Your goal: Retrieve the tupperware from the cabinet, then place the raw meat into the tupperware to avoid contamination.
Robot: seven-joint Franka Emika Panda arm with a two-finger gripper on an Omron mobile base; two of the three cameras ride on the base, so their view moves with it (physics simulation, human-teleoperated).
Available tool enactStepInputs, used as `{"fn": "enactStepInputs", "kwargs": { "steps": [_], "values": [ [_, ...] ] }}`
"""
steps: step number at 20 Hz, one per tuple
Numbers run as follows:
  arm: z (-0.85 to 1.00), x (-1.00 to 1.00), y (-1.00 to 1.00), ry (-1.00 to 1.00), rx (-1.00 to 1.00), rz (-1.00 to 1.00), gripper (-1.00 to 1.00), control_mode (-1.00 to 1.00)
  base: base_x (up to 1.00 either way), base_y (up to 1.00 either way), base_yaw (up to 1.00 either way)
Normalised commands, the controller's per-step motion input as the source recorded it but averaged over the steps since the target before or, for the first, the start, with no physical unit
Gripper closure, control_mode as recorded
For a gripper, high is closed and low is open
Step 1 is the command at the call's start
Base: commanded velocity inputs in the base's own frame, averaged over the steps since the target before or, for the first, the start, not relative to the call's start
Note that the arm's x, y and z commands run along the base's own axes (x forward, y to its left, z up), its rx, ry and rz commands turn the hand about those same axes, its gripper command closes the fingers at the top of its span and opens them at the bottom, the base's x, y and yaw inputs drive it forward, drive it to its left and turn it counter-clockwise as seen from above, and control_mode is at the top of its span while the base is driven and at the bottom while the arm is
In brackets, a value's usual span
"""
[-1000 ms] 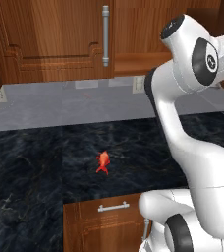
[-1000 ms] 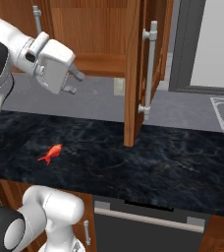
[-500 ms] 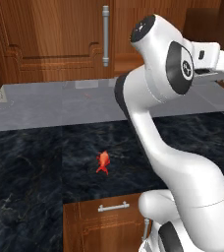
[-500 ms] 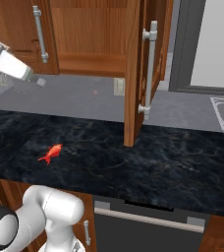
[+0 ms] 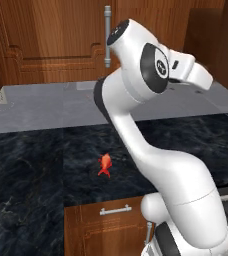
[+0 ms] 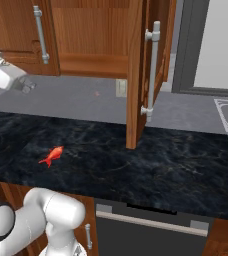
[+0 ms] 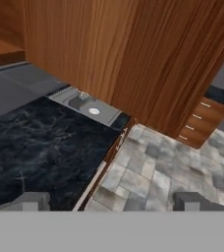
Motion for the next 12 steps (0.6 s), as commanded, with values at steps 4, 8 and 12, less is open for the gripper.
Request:
{"fn": "enactStepInputs", "kwargs": {
  "steps": [4, 8, 12],
  "values": [
    [-0.02, 0.17, 0.06, 0.02, 0.15, 0.41, -1.00, -1.00, 0.00, 0.00, 0.00],
    [-0.13, -0.10, 0.14, 0.05, 0.12, 0.39, -1.00, -1.00, 0.00, 0.00, 0.00],
    [-0.17, -0.31, 0.26, -0.02, 0.04, 0.23, -1.00, -1.00, 0.00, 0.00, 0.00]
  ]
}}
